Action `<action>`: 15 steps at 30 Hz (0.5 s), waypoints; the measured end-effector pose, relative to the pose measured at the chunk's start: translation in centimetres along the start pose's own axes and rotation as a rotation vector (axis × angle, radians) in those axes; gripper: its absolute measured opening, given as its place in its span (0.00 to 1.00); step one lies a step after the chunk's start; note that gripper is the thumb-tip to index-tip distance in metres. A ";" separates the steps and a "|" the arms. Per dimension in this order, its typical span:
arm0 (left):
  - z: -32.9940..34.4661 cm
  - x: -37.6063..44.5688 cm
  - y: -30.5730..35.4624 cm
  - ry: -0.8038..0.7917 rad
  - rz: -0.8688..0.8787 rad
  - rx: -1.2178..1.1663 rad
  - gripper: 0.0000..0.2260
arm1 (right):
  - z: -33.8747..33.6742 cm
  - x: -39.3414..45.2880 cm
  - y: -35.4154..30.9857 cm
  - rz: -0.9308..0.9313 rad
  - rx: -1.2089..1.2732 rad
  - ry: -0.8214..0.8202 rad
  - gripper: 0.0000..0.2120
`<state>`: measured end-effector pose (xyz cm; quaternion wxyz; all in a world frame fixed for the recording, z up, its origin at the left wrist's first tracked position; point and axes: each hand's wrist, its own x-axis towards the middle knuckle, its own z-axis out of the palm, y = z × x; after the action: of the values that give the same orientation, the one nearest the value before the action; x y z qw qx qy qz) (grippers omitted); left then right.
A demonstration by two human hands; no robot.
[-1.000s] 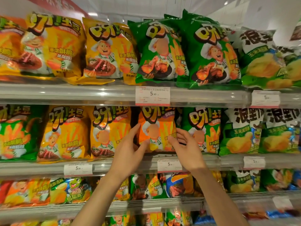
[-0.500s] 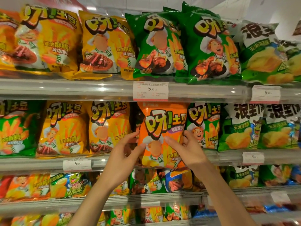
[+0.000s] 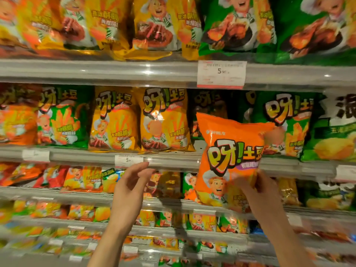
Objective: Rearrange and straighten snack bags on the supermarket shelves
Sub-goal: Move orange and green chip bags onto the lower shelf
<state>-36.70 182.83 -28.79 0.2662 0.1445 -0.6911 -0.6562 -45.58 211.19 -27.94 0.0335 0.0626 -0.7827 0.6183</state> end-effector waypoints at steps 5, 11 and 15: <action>-3.7 0.6 -0.5 -0.008 0.006 0.015 0.06 | 2.5 -1.6 -0.2 0.056 0.035 0.002 0.22; -10.6 3.0 -1.1 -0.061 0.003 -0.006 0.11 | 8.4 -4.8 -1.7 0.059 0.002 0.078 0.24; -17.2 5.6 -1.5 -0.075 0.025 0.005 0.08 | 14.2 -7.3 -2.9 0.072 -0.014 0.164 0.35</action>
<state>-31.91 165.37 -29.36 0.2480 0.1120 -0.7041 -0.6559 -37.64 197.10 -29.43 0.0757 -0.0168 -0.7833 0.6168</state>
